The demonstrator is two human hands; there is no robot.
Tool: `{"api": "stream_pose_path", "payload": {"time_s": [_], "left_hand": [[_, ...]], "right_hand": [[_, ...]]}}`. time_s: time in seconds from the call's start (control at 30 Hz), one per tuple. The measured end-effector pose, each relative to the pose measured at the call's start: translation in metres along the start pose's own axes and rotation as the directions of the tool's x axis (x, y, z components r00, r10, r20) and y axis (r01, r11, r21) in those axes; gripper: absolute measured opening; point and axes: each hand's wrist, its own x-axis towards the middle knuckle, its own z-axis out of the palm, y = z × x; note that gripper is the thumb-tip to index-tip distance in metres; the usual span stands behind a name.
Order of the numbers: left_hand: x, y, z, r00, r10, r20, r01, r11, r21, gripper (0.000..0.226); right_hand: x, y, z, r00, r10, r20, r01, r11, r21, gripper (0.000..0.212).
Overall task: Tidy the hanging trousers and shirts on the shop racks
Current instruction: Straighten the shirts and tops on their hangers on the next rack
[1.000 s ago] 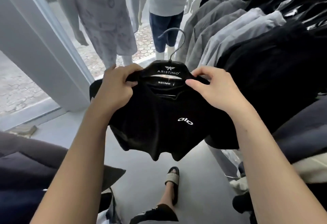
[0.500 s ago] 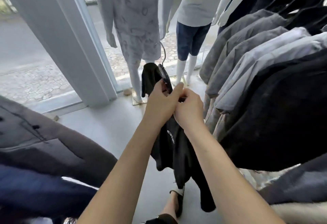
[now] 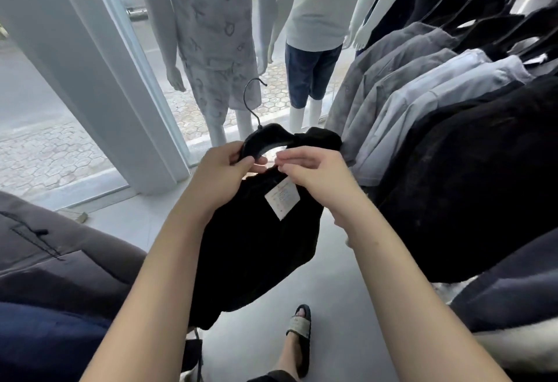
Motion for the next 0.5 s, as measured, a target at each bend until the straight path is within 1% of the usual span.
{"api": "stream_pose_path", "payload": {"time_s": [0.07,0.1,0.17,0.23,0.3,0.37,0.43,0.5], "left_hand": [[0.000,0.004,-0.008,0.999,0.010,0.036,-0.012,0.998,0.066,0.027],[0.000,0.006,-0.012,0.998,0.023,0.055,-0.029,0.994,0.110,0.027],[0.002,0.012,-0.016,0.995,0.059,0.083,-0.073,0.982,0.175,0.026],[0.003,0.019,-0.011,0.990,0.106,0.088,-0.122,0.972,0.199,0.027],[0.004,0.028,-0.001,0.985,0.142,0.093,-0.159,0.964,0.214,0.028],[0.006,0.036,0.008,0.975,0.180,0.132,-0.206,0.955,0.214,0.029],[0.007,0.045,0.015,0.959,0.218,0.183,-0.253,0.946,0.201,0.029],[0.006,0.053,0.022,0.939,0.257,0.228,-0.297,0.941,0.163,0.029]], "right_hand": [[-0.001,-0.001,-0.015,0.984,-0.012,-0.180,0.005,0.999,-0.042,0.020],[-0.003,-0.002,-0.023,0.967,-0.029,-0.252,0.010,0.997,-0.078,0.021],[-0.009,-0.002,-0.037,0.930,-0.103,-0.352,0.010,0.967,-0.256,0.036],[-0.016,0.001,-0.050,0.918,-0.189,-0.348,0.014,0.894,-0.448,0.054],[-0.023,0.002,-0.057,0.938,-0.196,-0.285,0.020,0.853,-0.521,0.064],[-0.029,0.003,-0.061,0.955,-0.151,-0.254,-0.004,0.853,-0.523,0.061],[-0.035,0.004,-0.066,0.947,-0.161,-0.280,-0.015,0.844,-0.537,0.046],[-0.043,0.002,-0.075,0.918,-0.201,-0.343,-0.022,0.837,-0.548,0.029]]}}
